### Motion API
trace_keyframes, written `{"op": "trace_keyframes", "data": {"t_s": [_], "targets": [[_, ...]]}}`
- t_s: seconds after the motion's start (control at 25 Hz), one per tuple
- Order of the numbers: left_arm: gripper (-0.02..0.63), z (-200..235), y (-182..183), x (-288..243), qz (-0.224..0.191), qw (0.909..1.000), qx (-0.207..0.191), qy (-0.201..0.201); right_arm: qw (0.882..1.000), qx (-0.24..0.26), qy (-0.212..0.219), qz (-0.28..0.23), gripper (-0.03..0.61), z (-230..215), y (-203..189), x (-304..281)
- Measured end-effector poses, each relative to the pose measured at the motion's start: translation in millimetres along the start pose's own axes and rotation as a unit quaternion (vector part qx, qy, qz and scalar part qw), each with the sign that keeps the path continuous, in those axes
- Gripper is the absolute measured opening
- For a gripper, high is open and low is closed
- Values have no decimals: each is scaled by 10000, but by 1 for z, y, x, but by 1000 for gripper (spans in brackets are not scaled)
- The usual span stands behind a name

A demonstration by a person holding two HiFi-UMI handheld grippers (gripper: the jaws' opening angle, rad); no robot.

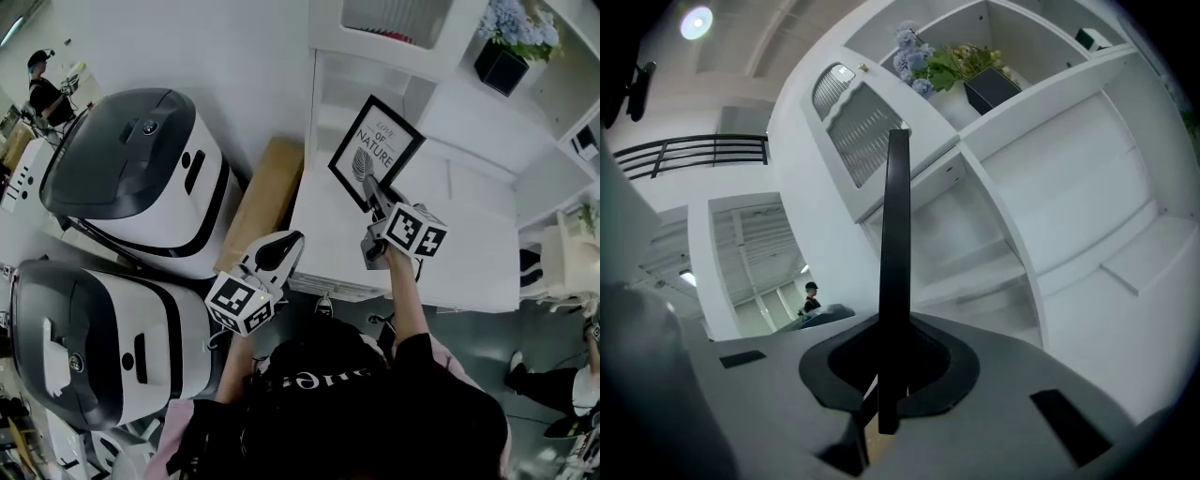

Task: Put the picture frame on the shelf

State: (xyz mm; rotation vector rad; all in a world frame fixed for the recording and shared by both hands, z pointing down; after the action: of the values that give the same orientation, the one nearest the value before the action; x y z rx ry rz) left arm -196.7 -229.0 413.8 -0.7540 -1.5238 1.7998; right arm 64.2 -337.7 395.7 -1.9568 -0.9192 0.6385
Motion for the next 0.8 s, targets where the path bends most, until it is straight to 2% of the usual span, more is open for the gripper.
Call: {"op": "trace_keyframes", "data": {"t_s": [0.32,0.56,0.8], "targets": [[26,-6,12,-65,-8,9998,-103,-194,9989,66,-426,-172,61,-68,47,-24],[25,10,15,-91,34,9998,-121,-182,9952,336,-867,-295,61,-99,57,-54],[26,-5,10,-102,120,9996,-181,-173,9914,478,-1058,-599,60,-122,56,-48]]}}
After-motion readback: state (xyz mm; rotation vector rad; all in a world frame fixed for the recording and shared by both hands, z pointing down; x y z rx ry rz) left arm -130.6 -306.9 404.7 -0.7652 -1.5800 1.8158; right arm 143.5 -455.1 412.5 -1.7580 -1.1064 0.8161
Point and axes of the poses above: the fingertips, and each gripper's own axes: x backward along the fingers, z to its left, y out of its top, the point moved 9 cm from there along x, backward along the fingers, and after that the axes turned 11 degrees about y, right-handed, at the moved point
